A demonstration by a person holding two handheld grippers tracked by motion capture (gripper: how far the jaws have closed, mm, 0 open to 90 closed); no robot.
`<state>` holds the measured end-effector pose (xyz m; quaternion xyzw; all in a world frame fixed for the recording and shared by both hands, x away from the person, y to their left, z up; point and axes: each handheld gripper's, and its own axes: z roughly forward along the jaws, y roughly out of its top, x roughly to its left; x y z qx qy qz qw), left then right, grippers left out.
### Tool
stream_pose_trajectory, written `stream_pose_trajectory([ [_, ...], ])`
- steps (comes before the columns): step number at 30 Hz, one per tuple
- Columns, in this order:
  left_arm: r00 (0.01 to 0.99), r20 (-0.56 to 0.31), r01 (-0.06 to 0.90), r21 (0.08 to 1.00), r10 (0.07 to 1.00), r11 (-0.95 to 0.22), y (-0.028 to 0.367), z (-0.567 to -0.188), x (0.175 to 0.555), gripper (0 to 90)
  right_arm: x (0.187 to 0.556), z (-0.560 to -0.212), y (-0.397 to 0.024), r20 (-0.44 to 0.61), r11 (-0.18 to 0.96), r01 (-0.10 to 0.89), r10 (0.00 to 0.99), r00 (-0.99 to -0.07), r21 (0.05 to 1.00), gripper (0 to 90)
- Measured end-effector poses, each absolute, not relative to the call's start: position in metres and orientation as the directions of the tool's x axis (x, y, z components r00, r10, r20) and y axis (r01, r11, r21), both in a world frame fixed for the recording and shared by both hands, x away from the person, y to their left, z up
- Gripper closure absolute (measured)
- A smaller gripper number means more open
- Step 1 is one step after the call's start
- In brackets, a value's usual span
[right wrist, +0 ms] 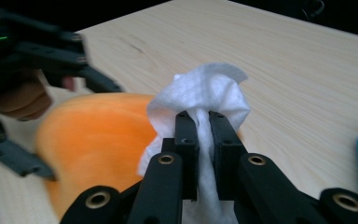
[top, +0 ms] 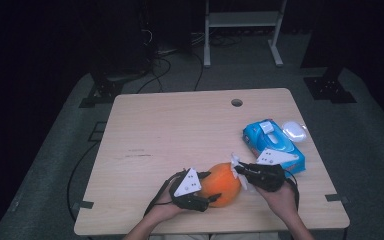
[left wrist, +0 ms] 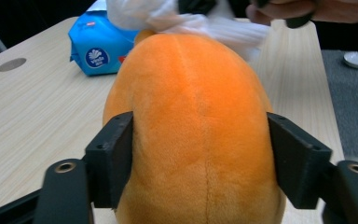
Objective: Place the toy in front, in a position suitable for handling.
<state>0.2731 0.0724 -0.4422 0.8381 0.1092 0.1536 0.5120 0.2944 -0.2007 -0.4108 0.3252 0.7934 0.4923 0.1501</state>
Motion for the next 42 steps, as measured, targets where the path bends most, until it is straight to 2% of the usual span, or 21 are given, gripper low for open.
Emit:
stream_pose_trajectory([
  [3, 0.930, 0.149, 0.021, 0.892, 0.337, -0.452, 0.073, -0.443, 0.272, 31.1, 0.301, -0.416, -0.211, 0.134, 0.263, 0.416, 0.686, -0.715, 0.871, 82.7],
  [5, 0.929, 0.155, 0.016, 0.889, 0.335, -0.457, 0.073, -0.443, 0.272, 31.1, 0.299, -0.415, -0.209, 0.119, 0.280, 0.410, 0.684, -0.720, 0.868, 82.7],
  [8, 0.928, 0.154, 0.018, 0.891, 0.339, -0.453, 0.072, -0.443, 0.272, 31.1, 0.291, -0.409, -0.198, 0.081, 0.312, 0.370, 0.660, -0.747, 0.875, 82.8],
  [12, 0.926, 0.168, 0.007, 0.888, 0.338, -0.460, 0.070, -0.443, 0.271, 31.4, 0.279, -0.399, -0.183, 0.088, 0.310, 0.324, 0.588, -0.804, 0.894, 82.7],
  [14, 0.925, 0.169, 0.006, 0.889, 0.341, -0.457, 0.070, -0.443, 0.270, 31.2, 0.277, -0.397, -0.178, 0.045, 0.344, 0.301, 0.589, -0.807, 0.889, 82.7],
  [15, 0.926, 0.165, 0.008, 0.891, 0.340, -0.453, 0.070, -0.443, 0.270, 30.8, 0.279, -0.398, -0.179, 0.057, 0.338, 0.312, 0.592, -0.804, 0.888, 82.7],
  [17, 0.926, 0.155, 0.013, 0.898, 0.343, -0.439, 0.070, -0.442, 0.272, 26.6, 0.285, -0.403, -0.187, 0.083, 0.323, 0.342, 0.609, -0.789, 0.883, 82.7],
  [21, 0.924, 0.086, 0.074, 0.915, 0.372, -0.397, 0.075, -0.440, 0.279, 11.7, 0.293, -0.411, -0.201, 0.120, 0.295, 0.387, 0.641, -0.758, 0.874, 82.8],
  [23, 0.927, 0.047, 0.109, 0.915, 0.372, -0.388, 0.077, -0.443, 0.282, 11.6, 0.294, -0.412, -0.205, 0.130, 0.287, 0.396, 0.644, -0.754, 0.872, 82.7],
  [24, 0.930, 0.038, 0.117, 0.913, 0.367, -0.390, 0.077, -0.444, 0.283, 13.3, 0.294, -0.412, -0.205, 0.127, 0.289, 0.394, 0.645, -0.754, 0.873, 82.7],
  [28, 0.922, 0.106, 0.062, 0.909, 0.371, -0.412, 0.074, -0.440, 0.277, 32.1, 0.284, -0.403, -0.192, 0.054, 0.324, 0.342, 0.651, -0.757, 0.882, 82.8],
  [31, 0.915, 0.142, 0.032, 0.908, 0.378, -0.417, 0.072, -0.437, 0.274, 38.8, 0.273, -0.394, -0.176, 0.028, 0.334, 0.278, 0.594, -0.804, 0.901, 82.8],
  [34, 0.913, 0.149, 0.024, 0.910, 0.380, -0.414, 0.072, -0.436, 0.273, 42.0, 0.268, -0.391, -0.165, 0.026, 0.341, 0.256, 0.554, -0.832, 0.905, 82.8],
  [38, 0.912, 0.154, 0.016, 0.913, 0.381, -0.408, 0.070, -0.436, 0.271, 44.5, 0.279, -0.398, -0.180, 0.034, 0.334, 0.294, 0.607, -0.794, 0.896, 82.9],
  [40, 0.912, 0.157, 0.012, 0.914, 0.379, -0.406, 0.068, -0.435, 0.272, 44.9, 0.283, -0.399, -0.189, 0.074, 0.299, 0.329, 0.630, -0.773, 0.896, 82.9],
  [42, 0.912, 0.157, 0.009, 0.915, 0.378, -0.403, 0.066, -0.434, 0.271, 45.3, 0.279, -0.396, -0.186, 0.055, 0.315, 0.319, 0.630, -0.775, 0.894, 82.8],
])
